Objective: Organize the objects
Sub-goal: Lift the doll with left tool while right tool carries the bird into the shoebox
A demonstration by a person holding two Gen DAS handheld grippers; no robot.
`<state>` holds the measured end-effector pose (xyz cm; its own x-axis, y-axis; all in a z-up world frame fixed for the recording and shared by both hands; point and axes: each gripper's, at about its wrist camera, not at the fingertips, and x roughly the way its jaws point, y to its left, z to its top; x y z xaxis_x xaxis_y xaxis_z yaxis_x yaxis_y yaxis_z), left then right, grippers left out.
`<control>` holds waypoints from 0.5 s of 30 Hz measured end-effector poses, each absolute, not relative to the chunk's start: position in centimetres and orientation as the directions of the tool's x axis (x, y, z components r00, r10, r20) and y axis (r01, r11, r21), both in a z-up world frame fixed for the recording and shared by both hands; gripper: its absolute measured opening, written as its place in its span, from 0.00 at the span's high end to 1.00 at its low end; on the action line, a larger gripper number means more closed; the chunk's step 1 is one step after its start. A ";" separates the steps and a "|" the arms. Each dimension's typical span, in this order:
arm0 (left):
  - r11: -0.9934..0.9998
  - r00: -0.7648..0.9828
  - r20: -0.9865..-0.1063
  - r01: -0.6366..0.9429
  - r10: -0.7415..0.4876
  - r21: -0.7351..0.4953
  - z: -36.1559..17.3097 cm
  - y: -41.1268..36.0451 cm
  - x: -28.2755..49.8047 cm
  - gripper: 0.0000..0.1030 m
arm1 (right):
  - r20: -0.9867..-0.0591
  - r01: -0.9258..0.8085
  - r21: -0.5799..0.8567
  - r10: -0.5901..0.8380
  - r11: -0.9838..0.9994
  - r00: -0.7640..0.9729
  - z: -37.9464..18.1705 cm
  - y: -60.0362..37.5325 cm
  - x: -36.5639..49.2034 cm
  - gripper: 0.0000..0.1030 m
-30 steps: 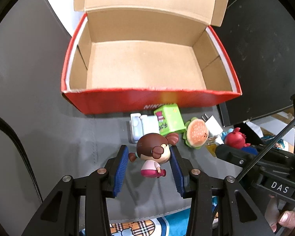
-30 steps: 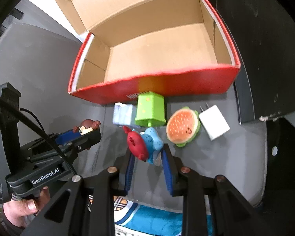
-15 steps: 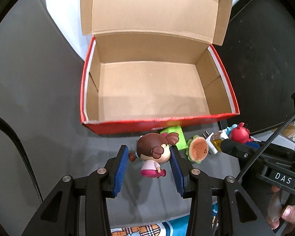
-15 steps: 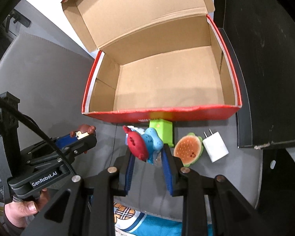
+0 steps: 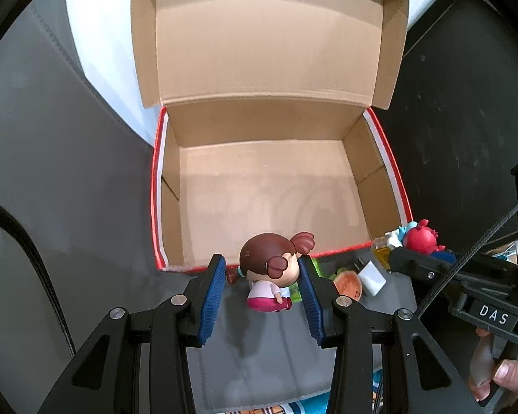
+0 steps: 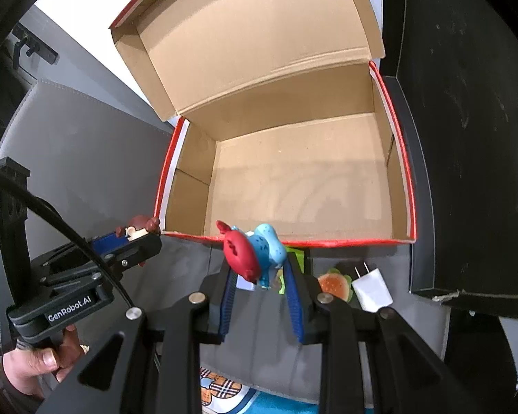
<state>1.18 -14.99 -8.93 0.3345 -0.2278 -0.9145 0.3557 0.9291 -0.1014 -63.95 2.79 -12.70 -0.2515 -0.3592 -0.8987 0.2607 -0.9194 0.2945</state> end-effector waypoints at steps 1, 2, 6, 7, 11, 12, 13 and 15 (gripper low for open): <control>0.931 0.338 -0.914 0.351 -0.224 -0.098 -8.7 -15.1 1.5 0.57 | -0.898 0.265 0.294 -0.360 -0.918 -0.252 -12.6 2.6 -64.2 0.74; 0.943 0.347 -0.914 0.318 -0.212 -0.098 -8.6 -15.2 1.7 0.57 | -0.898 0.267 0.294 -0.361 -0.918 -0.252 -12.4 2.5 -64.4 0.74; 0.956 0.359 -0.913 0.277 -0.195 -0.095 -8.2 -15.6 2.6 0.57 | -0.896 0.279 0.294 -0.366 -0.914 -0.253 -11.8 2.1 -65.6 0.74; 0.957 0.362 -0.912 0.273 -0.192 -0.094 -8.1 -15.8 2.9 0.57 | -0.895 0.282 0.295 -0.368 -0.913 -0.253 -11.7 2.0 -65.8 0.74; 0.967 0.370 -0.912 0.236 -0.176 -0.091 -7.8 -16.3 3.9 0.57 | -0.895 0.288 0.296 -0.370 -0.911 -0.249 -11.5 1.6 -67.0 0.74; 0.969 0.370 -0.913 0.231 -0.174 -0.091 -7.8 -16.3 4.1 0.57 | -0.895 0.288 0.297 -0.371 -0.910 -0.250 -11.4 1.5 -67.4 0.74; 0.970 0.369 -0.914 0.226 -0.171 -0.090 -7.9 -16.4 4.4 0.57 | -0.894 0.291 0.298 -0.373 -0.909 -0.249 -11.4 1.4 -67.7 0.74; 0.977 0.370 -0.915 0.194 -0.159 -0.091 -8.0 -16.4 4.9 0.57 | -0.893 0.293 0.299 -0.374 -0.908 -0.249 -11.3 1.2 -68.2 0.74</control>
